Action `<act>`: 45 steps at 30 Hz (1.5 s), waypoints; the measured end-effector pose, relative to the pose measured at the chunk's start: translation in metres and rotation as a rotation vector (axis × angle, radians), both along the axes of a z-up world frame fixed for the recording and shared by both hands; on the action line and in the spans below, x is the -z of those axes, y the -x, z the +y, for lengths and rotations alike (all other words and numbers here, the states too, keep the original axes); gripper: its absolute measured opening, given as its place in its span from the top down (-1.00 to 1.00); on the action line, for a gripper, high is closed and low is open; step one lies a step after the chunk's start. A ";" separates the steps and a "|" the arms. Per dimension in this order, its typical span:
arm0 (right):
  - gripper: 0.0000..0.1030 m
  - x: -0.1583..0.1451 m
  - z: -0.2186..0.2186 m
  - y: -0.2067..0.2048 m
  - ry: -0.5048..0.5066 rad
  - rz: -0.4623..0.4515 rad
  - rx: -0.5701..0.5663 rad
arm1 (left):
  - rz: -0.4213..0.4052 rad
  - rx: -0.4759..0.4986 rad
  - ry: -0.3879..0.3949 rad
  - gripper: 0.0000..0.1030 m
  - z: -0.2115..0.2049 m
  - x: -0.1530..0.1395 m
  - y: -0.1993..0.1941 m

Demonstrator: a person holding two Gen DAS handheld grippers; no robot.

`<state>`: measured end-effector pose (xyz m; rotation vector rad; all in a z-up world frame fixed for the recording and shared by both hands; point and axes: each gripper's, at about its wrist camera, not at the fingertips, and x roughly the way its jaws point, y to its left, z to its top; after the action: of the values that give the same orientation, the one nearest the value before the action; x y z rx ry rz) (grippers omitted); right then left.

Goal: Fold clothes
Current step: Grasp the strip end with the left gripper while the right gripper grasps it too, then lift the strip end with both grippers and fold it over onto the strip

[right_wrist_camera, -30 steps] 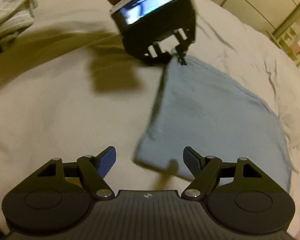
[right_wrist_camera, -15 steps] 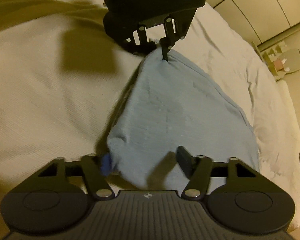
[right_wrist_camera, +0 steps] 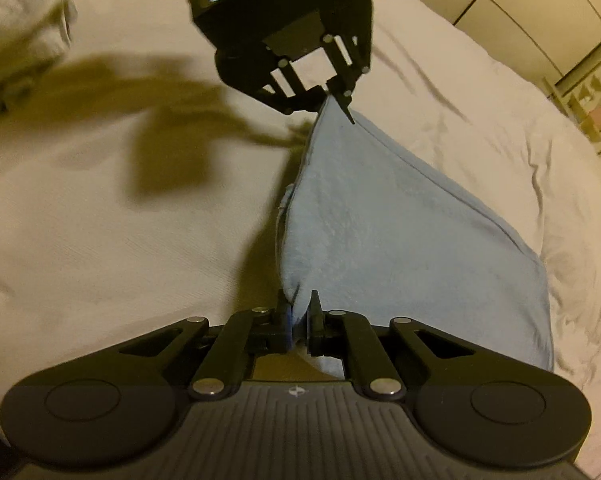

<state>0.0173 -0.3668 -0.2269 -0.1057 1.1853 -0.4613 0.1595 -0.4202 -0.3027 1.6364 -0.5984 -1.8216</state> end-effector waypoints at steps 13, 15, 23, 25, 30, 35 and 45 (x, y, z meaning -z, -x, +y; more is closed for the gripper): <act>0.87 -0.080 0.033 0.012 -0.356 -0.213 -0.060 | -0.070 0.050 -0.101 0.95 0.081 -0.085 -0.008; 0.88 -0.089 0.023 0.018 -0.345 -0.238 -0.030 | -0.081 0.049 -0.098 0.95 0.074 -0.094 -0.007; 0.88 -0.116 -0.084 0.089 -0.350 -0.378 0.289 | -0.057 0.081 -0.067 0.95 -0.018 -0.128 0.035; 0.88 -0.112 -0.113 0.113 -0.372 -0.418 0.377 | -0.053 0.097 -0.068 0.95 -0.054 -0.130 0.053; 0.88 -0.094 -0.180 0.168 -0.407 -0.488 0.553 | -0.070 0.119 -0.119 0.94 -0.132 -0.116 0.097; 0.88 -0.050 -0.236 0.210 -0.472 -0.506 0.699 | -0.097 0.148 -0.195 0.94 -0.198 -0.085 0.135; 0.87 0.032 -0.303 0.255 -0.638 -0.507 0.852 | -0.119 0.145 -0.363 0.89 -0.280 -0.001 0.172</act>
<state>-0.2375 -0.6696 -0.2588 1.0450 0.7764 -0.7647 -0.0129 -0.7001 -0.3014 1.9962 -0.4662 -2.0402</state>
